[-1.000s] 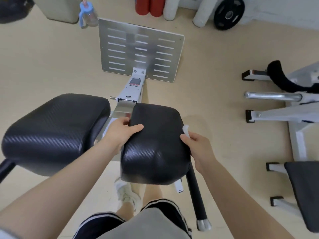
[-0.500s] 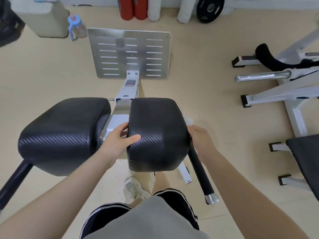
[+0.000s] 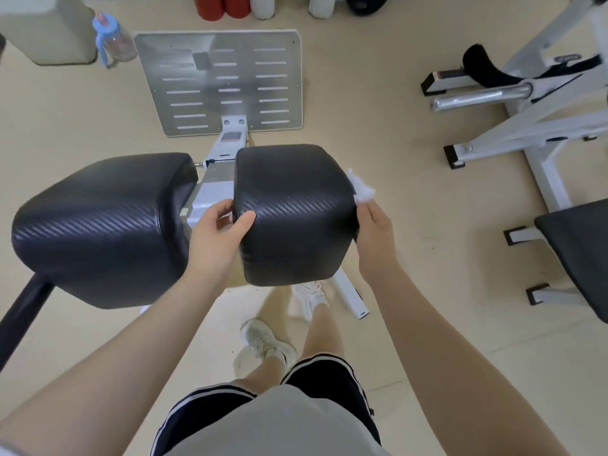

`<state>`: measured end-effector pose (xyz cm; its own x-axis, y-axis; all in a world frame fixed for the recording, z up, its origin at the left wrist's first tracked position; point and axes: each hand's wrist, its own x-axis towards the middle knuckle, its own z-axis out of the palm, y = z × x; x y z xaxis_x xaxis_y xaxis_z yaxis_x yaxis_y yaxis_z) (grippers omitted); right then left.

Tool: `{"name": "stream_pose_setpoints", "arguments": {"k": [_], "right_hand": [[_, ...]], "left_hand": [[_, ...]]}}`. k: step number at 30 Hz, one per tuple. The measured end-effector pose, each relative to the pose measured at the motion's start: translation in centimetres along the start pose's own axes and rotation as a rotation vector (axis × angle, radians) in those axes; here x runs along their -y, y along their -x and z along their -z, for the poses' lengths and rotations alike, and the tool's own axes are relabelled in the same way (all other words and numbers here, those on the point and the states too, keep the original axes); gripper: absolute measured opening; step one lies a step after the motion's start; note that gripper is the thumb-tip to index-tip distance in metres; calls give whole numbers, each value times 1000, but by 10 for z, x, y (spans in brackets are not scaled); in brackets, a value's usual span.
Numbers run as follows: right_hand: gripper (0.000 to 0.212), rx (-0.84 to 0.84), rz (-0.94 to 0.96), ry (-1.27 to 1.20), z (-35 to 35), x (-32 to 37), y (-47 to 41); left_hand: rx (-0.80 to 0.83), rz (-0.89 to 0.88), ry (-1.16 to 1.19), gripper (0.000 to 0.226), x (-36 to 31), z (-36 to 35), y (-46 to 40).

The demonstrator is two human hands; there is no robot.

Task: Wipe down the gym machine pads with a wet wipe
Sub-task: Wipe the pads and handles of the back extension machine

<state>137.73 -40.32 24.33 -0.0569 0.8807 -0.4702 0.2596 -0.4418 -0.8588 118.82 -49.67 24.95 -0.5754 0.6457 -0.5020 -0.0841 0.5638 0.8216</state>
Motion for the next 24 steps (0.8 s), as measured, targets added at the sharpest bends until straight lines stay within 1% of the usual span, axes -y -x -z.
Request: {"name": "stream_pose_setpoints", "arguments": {"k": [1, 3, 6, 8, 9, 11, 14, 16, 20, 22, 24], "right_hand": [[35, -25, -16, -15, 2, -13, 11], [29, -76, -104, 25, 5, -51, 26], [21, -47, -261, 92, -3, -103, 46], [25, -64, -326, 64, -9, -108, 47], [27, -82, -311, 25, -10, -101, 43], [26, -108, -194, -54, -8, -76, 30], [24, -94, -46, -33, -1, -39, 18], [23, -58, 0, -2, 2, -32, 19], [35, -35, -5, 16, 6, -51, 27], [33, -10, -63, 42, 7, -78, 27], [28, 22, -168, 47, 6, -111, 28]], "left_hand": [[-5, -2, 5, 46, 6, 1, 7], [11, -20, -42, 46, 18, 5, 19], [96, -44, -206, 52, 34, 9, 32], [103, -37, -237, 54, 43, 8, 36], [92, -39, -245, 54, 45, 6, 37], [58, -43, -266, 50, 47, 2, 36], [-15, -25, -257, 46, 46, -3, 36], [-52, -12, -278, 44, 45, -7, 37], [-104, -4, -315, 41, 45, -14, 38], [-122, -38, -362, 40, 50, -15, 37], [-146, -47, -391, 39, 55, -16, 36]]}}
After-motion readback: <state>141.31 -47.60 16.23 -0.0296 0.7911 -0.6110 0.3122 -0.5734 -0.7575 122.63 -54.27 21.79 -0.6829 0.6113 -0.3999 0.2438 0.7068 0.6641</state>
